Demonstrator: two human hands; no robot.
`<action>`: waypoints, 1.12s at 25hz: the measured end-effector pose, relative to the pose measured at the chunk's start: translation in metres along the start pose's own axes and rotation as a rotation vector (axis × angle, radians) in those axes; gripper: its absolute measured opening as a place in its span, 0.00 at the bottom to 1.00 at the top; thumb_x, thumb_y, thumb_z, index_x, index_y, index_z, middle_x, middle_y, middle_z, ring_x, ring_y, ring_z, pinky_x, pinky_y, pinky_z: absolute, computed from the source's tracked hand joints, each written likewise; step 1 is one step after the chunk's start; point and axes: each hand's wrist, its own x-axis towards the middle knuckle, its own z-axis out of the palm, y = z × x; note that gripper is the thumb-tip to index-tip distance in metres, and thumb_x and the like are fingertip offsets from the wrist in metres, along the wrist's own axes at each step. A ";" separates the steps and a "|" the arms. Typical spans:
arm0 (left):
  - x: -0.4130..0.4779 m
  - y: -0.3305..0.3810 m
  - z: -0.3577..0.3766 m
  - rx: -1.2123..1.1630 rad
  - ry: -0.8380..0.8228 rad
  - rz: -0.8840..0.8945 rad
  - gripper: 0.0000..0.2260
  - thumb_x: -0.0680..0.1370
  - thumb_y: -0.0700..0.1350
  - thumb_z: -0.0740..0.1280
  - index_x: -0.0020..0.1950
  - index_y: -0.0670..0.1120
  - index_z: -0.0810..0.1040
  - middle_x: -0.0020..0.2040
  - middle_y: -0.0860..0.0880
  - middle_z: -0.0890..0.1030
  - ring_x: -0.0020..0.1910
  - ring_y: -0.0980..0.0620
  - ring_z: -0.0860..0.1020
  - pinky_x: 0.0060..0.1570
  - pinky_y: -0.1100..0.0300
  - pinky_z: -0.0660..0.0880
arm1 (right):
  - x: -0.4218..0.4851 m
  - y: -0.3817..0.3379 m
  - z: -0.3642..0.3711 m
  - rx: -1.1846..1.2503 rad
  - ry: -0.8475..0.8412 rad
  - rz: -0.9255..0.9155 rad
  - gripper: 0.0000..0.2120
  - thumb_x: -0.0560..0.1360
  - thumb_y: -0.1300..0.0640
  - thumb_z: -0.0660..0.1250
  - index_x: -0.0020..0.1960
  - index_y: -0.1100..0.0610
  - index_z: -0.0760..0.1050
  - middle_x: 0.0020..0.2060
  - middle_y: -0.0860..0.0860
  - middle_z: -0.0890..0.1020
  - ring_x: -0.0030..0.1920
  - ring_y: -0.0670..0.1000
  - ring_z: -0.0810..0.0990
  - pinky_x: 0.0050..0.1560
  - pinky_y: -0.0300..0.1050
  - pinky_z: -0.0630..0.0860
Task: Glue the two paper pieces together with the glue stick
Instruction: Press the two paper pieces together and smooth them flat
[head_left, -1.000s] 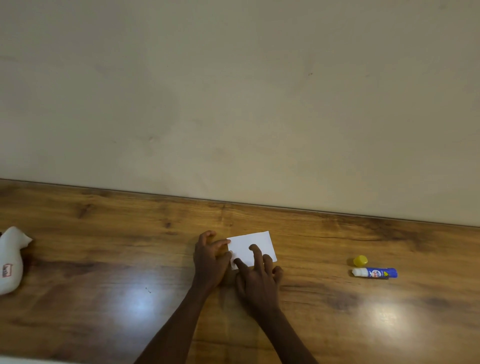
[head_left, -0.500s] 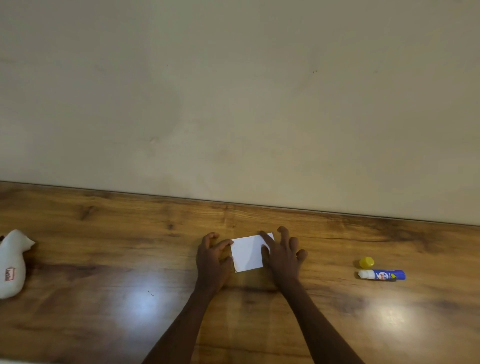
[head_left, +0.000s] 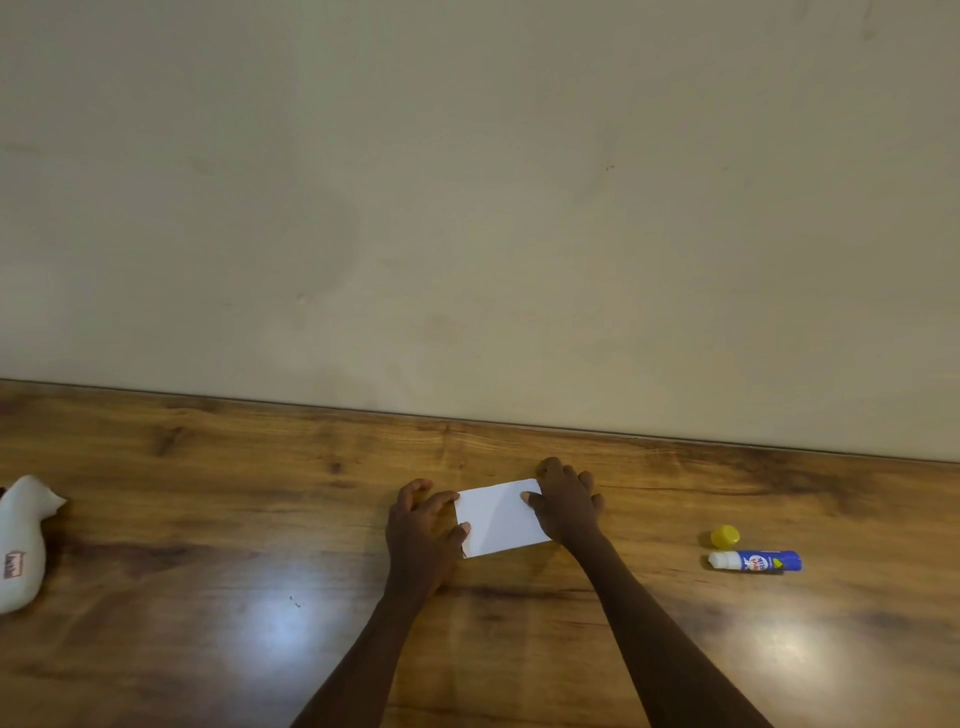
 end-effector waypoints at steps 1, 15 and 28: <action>0.000 0.000 0.000 -0.004 0.004 -0.002 0.16 0.68 0.42 0.72 0.55 0.42 0.79 0.65 0.40 0.71 0.64 0.42 0.68 0.62 0.52 0.66 | 0.002 0.001 -0.001 -0.009 0.002 0.003 0.16 0.73 0.53 0.63 0.59 0.57 0.67 0.61 0.56 0.72 0.64 0.57 0.64 0.62 0.54 0.63; 0.005 -0.006 0.000 -0.065 0.011 -0.010 0.18 0.69 0.44 0.72 0.57 0.43 0.77 0.64 0.42 0.72 0.63 0.45 0.68 0.60 0.55 0.65 | 0.001 0.000 -0.008 0.641 0.095 0.106 0.07 0.69 0.67 0.67 0.48 0.65 0.77 0.47 0.60 0.80 0.47 0.56 0.77 0.43 0.46 0.71; -0.002 0.032 0.022 -0.072 -0.068 -0.121 0.20 0.68 0.48 0.71 0.59 0.52 0.75 0.67 0.47 0.68 0.66 0.46 0.65 0.64 0.46 0.61 | -0.007 0.018 -0.003 0.971 0.257 0.460 0.18 0.66 0.67 0.70 0.54 0.64 0.71 0.56 0.62 0.77 0.54 0.59 0.77 0.51 0.53 0.79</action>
